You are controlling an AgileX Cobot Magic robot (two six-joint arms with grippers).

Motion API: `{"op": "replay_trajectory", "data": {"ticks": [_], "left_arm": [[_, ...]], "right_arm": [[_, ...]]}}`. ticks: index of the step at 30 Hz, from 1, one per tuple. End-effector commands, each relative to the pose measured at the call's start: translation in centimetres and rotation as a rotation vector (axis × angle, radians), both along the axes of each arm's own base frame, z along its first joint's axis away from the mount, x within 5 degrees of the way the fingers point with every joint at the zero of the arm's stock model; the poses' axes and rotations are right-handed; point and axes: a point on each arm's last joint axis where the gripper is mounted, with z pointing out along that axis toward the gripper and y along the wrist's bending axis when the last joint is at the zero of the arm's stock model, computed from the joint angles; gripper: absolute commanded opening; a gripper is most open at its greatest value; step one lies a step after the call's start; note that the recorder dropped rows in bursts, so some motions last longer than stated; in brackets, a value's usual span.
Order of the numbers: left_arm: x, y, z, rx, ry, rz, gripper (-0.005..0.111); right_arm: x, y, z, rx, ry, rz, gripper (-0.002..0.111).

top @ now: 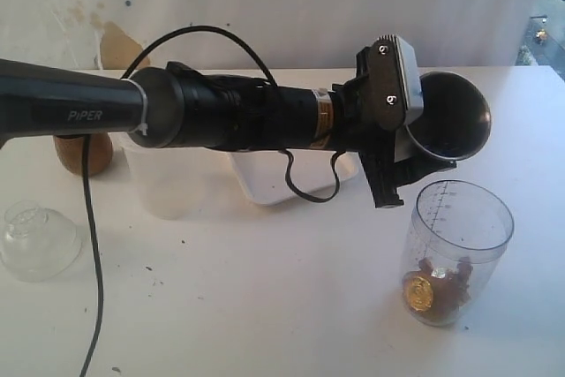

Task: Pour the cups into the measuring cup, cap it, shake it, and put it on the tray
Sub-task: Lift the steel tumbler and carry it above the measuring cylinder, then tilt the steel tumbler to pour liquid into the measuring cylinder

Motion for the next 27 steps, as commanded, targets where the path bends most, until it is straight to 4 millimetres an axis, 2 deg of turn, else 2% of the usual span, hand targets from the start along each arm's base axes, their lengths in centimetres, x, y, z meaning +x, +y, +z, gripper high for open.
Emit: {"op": "replay_trajectory", "data": {"ticks": [1,7,20,27], "left_arm": [[-0.1,-0.1,2.0,-0.039,-0.076,-0.005,0.0],[-0.1,0.0,2.2,-0.031,-0.107,-0.008,0.0],[-0.5,0.5,4.5,-0.018,-0.223,-0.014,0.0],[-0.6,0.6,4.8,0.0,-0.269,-0.03,0.0]], "right_arm": [[0.0,0.0,-0.1,0.001,-0.002,0.004,0.0],[0.0,0.0,-0.1,0.001,-0.002,0.004,0.0],[0.0,0.0,-0.1,0.001,-0.002,0.004,0.0],[0.0,0.0,-0.1,0.001,-0.002,0.004,0.0]]}}
